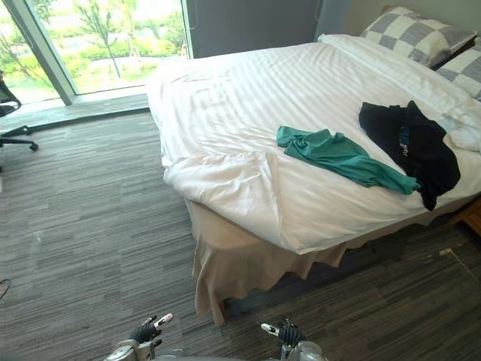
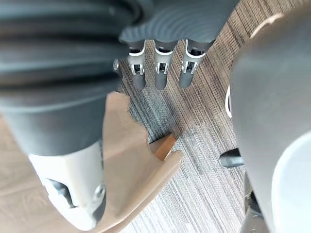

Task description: Tidy the bed and pick cloth on bed and put in laundry

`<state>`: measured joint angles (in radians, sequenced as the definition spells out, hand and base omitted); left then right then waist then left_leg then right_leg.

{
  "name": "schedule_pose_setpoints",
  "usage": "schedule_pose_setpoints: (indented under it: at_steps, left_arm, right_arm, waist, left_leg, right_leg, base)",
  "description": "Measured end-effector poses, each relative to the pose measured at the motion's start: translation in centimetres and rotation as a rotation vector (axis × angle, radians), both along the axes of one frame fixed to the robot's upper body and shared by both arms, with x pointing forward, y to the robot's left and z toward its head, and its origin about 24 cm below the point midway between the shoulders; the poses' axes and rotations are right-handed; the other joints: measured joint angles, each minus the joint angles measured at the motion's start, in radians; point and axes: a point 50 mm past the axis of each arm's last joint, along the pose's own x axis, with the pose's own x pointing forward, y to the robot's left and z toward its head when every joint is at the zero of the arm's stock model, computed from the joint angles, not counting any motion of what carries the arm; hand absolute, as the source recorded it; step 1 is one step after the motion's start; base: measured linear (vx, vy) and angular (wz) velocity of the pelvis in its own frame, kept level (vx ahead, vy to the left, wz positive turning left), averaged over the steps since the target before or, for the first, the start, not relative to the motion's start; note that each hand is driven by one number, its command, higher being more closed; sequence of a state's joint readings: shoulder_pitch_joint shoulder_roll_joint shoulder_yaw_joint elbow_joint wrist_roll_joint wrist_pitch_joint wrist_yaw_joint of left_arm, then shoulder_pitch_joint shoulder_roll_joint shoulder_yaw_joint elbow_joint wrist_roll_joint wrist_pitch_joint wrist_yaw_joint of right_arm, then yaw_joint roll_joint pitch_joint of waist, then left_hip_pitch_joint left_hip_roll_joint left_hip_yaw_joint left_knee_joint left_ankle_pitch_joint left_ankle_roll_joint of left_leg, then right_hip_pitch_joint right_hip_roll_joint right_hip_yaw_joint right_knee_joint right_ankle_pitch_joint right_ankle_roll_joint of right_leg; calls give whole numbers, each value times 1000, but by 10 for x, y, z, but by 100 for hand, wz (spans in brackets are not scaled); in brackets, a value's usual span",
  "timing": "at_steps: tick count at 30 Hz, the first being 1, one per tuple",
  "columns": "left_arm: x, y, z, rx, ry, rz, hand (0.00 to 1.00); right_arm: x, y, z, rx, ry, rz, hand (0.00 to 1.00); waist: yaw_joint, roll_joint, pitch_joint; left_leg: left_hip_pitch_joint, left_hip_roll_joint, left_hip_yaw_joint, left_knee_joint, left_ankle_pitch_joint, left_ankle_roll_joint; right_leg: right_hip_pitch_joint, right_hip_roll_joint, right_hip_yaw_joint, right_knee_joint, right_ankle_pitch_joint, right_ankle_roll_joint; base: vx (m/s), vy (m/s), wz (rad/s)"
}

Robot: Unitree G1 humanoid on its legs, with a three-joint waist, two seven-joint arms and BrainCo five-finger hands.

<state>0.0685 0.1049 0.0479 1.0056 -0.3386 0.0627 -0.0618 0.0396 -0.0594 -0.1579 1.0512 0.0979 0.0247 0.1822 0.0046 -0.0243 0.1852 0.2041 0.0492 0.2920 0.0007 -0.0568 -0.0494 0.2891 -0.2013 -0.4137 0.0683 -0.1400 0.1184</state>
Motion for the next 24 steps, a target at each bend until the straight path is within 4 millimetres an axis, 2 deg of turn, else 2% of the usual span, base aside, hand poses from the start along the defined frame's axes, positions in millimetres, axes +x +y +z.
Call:
schedule_pose_setpoints:
  at_steps: [1,3,4,7,11,17,19,21,22,24]
  left_arm:
    - [-4,1,-1,-9,17,99,0]
    - [-7,4,-2,-1,32,161,0]
    - [-12,9,-3,19,46,268,0]
    - [-23,19,-3,69,57,467,0]
    - [-26,34,0,153,33,614,0]
    - [13,72,37,297,-248,800,0]
    - [24,85,51,411,-314,744,0]
    - [52,93,77,591,-426,615,0]
    - [54,94,79,600,-436,606,0]
    - [85,94,109,717,-579,509,0]
  right_arm:
    - [-1,0,-1,2,8,-27,0]
    - [-2,-1,-1,5,11,-42,0]
    - [-2,-2,-1,3,15,-59,0]
    - [-5,-2,-2,19,41,-100,0]
    - [-9,-5,-3,42,74,-158,0]
    - [-14,-19,-3,47,122,-211,0]
    - [-16,-21,-4,53,132,-237,0]
    - [-17,-23,-4,63,141,-258,0]
    - [-17,-23,-4,64,141,-259,0]
    - [-14,-24,-3,70,136,-272,0]
  waist:
    - [0,1,0]
    - [0,0,0]
    - [-3,-1,1]
    - [-4,-13,7]
    - [-10,-13,11]
    - [-13,6,11]
    - [-15,8,12]
    - [-15,8,12]
    - [-15,8,12]
    - [-15,14,14]
  left_leg:
    - [22,2,-1,-51,29,-7]
    - [32,3,-1,-74,44,-8]
    - [40,2,-2,-98,56,-8]
    - [36,-9,-2,-100,62,0]
    - [28,-23,-13,-105,73,13]
    - [3,-33,-44,-106,83,23]
    - [0,-34,-49,-106,83,23]
    - [-11,-35,-54,-105,85,25]
    - [-12,-35,-54,-105,85,25]
    - [-13,-40,-53,-105,87,28]
  right_leg:
    - [0,10,-11,0,0,0]
    - [0,14,-12,-1,0,0]
    - [-2,18,-12,-5,0,0]
    - [-1,15,-12,-19,0,0]
    - [-2,3,-18,-21,1,3]
    - [-4,-7,-44,-36,10,-2]
    - [-3,-7,-51,-39,13,-1]
    - [-3,-4,-59,-55,22,-2]
    - [-3,-4,-60,-55,22,-2]
    - [0,-2,-60,-64,36,6]
  base:
    - [-30,-104,1]
    - [-39,-80,0]
    - [-46,-59,0]
    - [-52,-27,-4]
    - [-78,21,7]
    - [-52,26,16]
    - [-2,11,7]
    - [19,2,9]
    - [46,-2,6]
    - [66,5,-2]
